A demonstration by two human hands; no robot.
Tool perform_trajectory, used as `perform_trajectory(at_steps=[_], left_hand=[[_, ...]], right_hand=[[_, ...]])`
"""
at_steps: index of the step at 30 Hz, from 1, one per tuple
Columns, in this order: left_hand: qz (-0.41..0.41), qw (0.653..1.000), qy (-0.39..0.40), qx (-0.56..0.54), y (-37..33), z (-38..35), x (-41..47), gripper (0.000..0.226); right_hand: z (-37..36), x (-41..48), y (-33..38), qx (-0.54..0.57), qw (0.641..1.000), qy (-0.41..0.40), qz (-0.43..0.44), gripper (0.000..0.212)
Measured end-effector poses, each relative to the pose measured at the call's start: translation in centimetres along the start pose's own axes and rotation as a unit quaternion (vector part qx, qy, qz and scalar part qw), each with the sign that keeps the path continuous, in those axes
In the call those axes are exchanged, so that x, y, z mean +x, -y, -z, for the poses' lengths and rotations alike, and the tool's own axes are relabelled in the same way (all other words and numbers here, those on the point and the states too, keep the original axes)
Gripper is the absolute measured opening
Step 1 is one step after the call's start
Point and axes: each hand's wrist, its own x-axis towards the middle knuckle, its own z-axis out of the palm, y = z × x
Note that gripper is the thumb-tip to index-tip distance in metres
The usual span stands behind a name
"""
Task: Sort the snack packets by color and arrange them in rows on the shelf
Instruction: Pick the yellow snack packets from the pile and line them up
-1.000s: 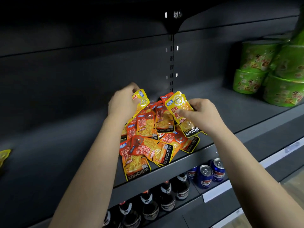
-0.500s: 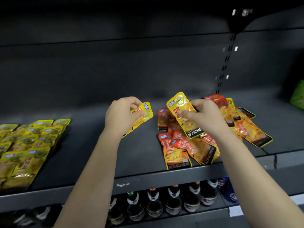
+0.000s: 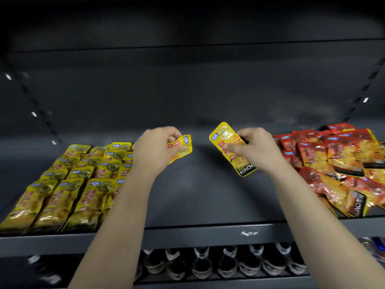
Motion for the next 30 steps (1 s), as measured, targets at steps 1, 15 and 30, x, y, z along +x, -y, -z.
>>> perform_trajectory(at_steps=[1,15,30], left_hand=[[-0.004,1.0,-0.002,0.0,0.9,0.7,0.0,0.012],[-0.012,1.0,0.0,0.021,10.5,6.1,-0.2,0.016],[-0.018,1.0,-0.017,0.017,12.2,6.6,0.3,0.016]], right_hand=[[-0.9,0.1,0.9,-0.007,1.0,0.002,0.001,0.024],[-11.4,1.3,8.3,0.03,0.999,0.013,-0.035,0.019],[-17.2,6.1,7.6,0.099,0.98,0.073,-0.158,0.019]])
